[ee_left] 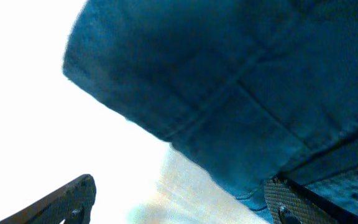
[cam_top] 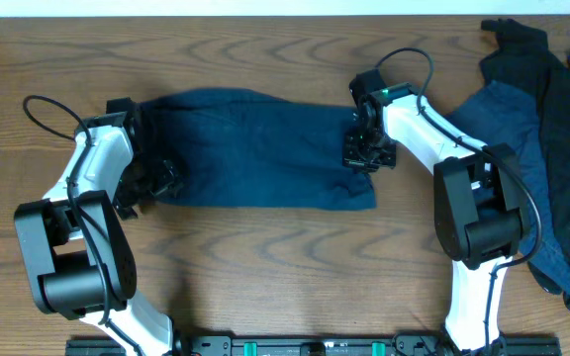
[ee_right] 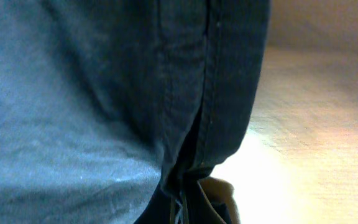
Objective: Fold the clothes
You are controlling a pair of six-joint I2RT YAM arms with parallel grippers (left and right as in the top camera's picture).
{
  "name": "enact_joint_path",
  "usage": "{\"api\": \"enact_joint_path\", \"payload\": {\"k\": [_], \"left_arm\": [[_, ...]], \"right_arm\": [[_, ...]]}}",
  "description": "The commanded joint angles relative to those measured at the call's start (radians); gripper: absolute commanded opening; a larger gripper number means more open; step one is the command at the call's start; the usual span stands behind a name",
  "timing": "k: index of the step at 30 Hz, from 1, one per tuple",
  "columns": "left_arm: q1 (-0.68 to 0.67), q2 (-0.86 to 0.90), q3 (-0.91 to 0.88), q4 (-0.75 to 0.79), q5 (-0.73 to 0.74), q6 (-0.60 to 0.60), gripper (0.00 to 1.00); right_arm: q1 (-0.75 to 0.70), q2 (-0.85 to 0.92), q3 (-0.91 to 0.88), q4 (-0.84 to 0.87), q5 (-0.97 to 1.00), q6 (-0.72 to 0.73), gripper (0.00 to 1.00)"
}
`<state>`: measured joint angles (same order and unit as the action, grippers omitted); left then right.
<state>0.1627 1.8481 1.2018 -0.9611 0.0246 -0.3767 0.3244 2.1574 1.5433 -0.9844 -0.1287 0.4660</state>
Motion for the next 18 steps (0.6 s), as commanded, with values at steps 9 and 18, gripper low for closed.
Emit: {"api": "enact_joint_path", "payload": {"k": [9, 18], "left_arm": [[-0.032, -0.034, -0.006, -0.123, 0.125, 0.026, 0.88], [-0.029, -0.266, 0.022, 0.028, 0.126, 0.072, 0.98]], "right_arm": [[-0.173, 0.025, -0.014, -0.14, 0.253, -0.016, 0.01], [-0.177, 0.025, -0.014, -0.123, 0.252, -0.055, 0.01]]}}
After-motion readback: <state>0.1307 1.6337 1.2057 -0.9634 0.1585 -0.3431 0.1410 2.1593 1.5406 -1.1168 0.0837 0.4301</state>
